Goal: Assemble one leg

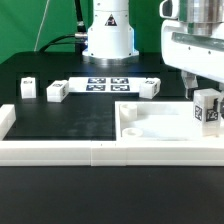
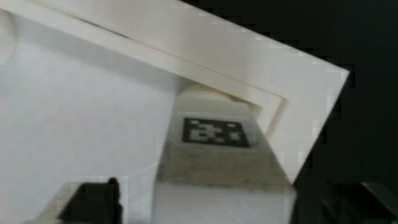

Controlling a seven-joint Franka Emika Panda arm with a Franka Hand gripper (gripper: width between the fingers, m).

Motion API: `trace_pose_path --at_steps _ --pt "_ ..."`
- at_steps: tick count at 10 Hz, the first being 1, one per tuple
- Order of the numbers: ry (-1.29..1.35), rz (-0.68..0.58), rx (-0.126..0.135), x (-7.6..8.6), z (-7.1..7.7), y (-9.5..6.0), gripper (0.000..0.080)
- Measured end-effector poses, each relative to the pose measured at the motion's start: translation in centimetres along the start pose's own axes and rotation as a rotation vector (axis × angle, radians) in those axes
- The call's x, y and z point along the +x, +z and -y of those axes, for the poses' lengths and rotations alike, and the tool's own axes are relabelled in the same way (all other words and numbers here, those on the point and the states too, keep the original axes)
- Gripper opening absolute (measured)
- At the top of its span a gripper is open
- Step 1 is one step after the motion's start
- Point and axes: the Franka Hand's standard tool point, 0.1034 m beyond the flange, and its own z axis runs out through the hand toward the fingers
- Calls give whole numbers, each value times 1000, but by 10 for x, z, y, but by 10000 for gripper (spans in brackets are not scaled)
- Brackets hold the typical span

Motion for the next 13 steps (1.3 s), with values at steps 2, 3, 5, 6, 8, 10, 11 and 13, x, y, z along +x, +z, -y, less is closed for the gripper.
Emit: trace_pose_path --at_steps 2,3,5,6,8,10,11,13 --pt "-256 -3 7 -1 2 -1 638" --pt "-374 -4 2 -2 3 -2 647" --pt "-588 -2 -2 -4 4 -3 647" --pt "-707 -1 -1 -5 4 -3 649" --pt "-921 -2 -1 -2 3 -2 649" --pt "-1085 -3 -2 -2 3 -2 649" --pt "-1130 -3 -2 -2 3 -2 649" --pt "-1146 -2 -1 -1 3 -2 622"
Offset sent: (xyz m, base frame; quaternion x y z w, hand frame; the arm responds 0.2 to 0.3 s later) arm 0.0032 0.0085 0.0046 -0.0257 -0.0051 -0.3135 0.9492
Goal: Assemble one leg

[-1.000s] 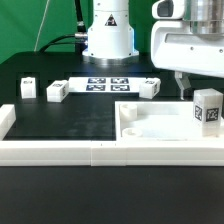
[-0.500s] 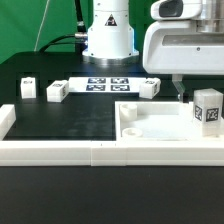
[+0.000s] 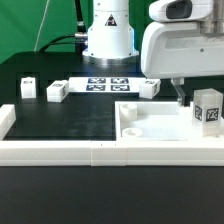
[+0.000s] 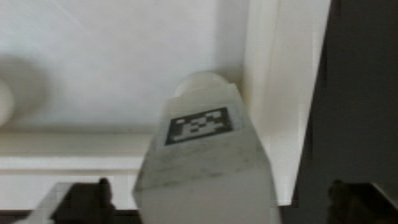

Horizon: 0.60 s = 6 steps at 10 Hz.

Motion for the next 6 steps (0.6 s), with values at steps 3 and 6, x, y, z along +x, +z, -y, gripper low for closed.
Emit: trace_pose_path --at_steps 3,6 --pt "1 0 -1 0 -1 0 289" --pt "69 1 -1 0 -2 0 291"
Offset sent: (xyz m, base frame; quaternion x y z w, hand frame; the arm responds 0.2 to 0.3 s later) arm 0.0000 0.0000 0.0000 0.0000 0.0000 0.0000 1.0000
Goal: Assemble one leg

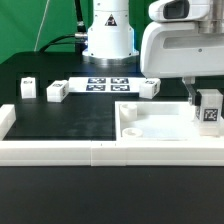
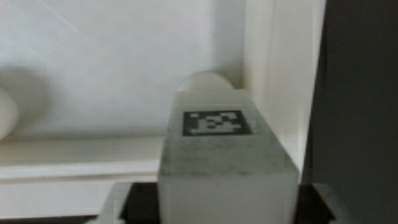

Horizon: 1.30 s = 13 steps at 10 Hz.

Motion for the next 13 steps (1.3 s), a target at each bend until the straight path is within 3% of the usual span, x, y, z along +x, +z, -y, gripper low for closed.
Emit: trace_pose_path --at_steps 6,13 --pt "667 6 9 -1 -5 2 292" --pt "1468 20 -8 -4 -3 2 292"
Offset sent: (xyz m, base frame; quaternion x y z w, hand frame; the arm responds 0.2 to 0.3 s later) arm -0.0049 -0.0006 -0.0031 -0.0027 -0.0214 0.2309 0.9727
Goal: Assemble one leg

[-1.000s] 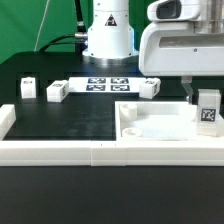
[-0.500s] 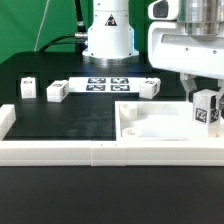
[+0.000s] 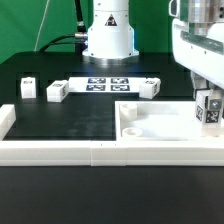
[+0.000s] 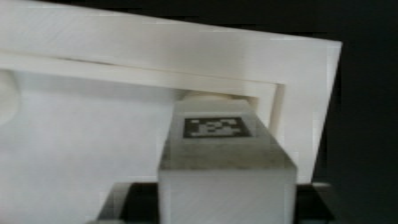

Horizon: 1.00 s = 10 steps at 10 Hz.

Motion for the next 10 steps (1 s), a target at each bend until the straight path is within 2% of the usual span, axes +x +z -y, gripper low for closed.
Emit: trace_pose_path --at_steps 2,4,5,6,8,10 --pt "49 7 0 -1 0 0 292" --pt "-27 7 0 -1 0 0 540" --pt "-76 8 0 -2 0 0 540" --pt "-203 8 -1 -5 -1 0 626" --pt "-491 8 2 -11 -2 2 643" --pt "-718 7 -4 -11 -3 5 648"
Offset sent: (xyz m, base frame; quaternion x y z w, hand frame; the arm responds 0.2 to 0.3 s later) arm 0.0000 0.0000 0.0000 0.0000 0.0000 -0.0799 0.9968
